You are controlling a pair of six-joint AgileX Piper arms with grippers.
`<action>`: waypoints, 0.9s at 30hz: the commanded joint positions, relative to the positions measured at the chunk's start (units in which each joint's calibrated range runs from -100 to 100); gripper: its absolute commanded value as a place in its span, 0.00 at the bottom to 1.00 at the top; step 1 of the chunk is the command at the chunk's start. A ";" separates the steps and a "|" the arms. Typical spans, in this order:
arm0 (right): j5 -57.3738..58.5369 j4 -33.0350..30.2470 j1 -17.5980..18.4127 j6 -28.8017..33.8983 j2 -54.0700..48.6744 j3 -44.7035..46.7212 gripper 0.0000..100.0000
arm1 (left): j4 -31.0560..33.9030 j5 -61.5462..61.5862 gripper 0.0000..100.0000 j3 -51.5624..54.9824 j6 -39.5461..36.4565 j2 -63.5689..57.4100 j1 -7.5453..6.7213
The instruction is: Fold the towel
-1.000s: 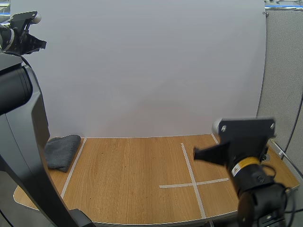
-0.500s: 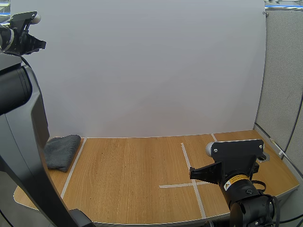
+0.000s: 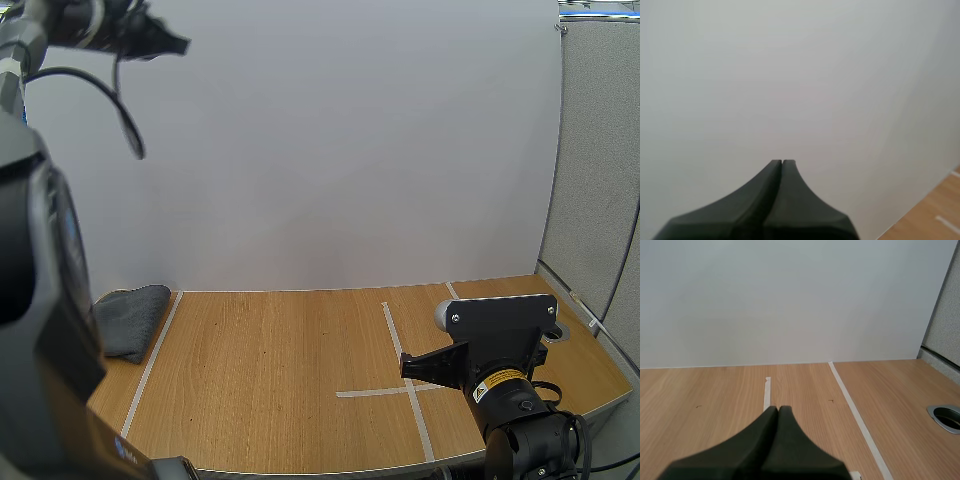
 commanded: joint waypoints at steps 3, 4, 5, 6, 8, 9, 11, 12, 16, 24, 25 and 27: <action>-1.58 -0.77 0.06 0.12 -0.40 0.16 0.00 | 1.74 0.48 0.00 1.84 -4.77 -11.09 -8.20; -1.58 -0.77 0.06 0.12 -0.40 0.16 0.00 | 2.71 -1.49 0.00 3.09 -5.06 -12.52 -9.15; -1.58 -0.77 0.06 0.12 -0.40 0.16 0.00 | 3.55 -4.80 0.00 4.61 -5.66 -14.34 -9.99; -1.58 -0.77 0.06 0.12 -0.40 0.16 0.00 | 3.81 -9.44 0.00 7.50 -6.63 -16.17 -10.75; -1.58 -0.77 0.06 0.12 -0.40 0.16 0.00 | 3.97 -21.25 0.00 13.54 -9.39 -19.84 -11.97; -1.58 -0.77 0.06 0.12 -0.40 0.16 0.00 | 4.10 -23.59 0.00 14.88 -9.83 -20.57 -12.19; -1.58 -0.77 0.06 0.12 -0.40 0.16 0.00 | 5.26 -36.91 0.00 23.79 -10.78 -25.55 -13.34; -1.58 -0.77 0.06 0.12 -0.40 0.16 0.00 | 5.67 -40.39 0.00 27.74 -10.78 -27.21 -13.63; -1.58 -0.77 0.06 0.12 -0.40 0.16 0.00 | 8.22 -58.61 0.00 43.80 -10.78 -35.68 -14.56; -1.67 -0.77 0.06 0.12 -0.40 0.16 0.00 | 8.22 -88.49 0.00 75.88 -10.78 -49.92 -14.56; -1.67 -0.77 0.06 0.12 -0.40 0.16 0.00 | 8.22 -91.41 0.00 80.25 -10.78 -51.62 -14.56; -1.67 -0.77 0.06 0.12 -0.40 0.16 0.00 | 8.22 -96.11 0.00 88.59 -10.78 -55.03 -14.56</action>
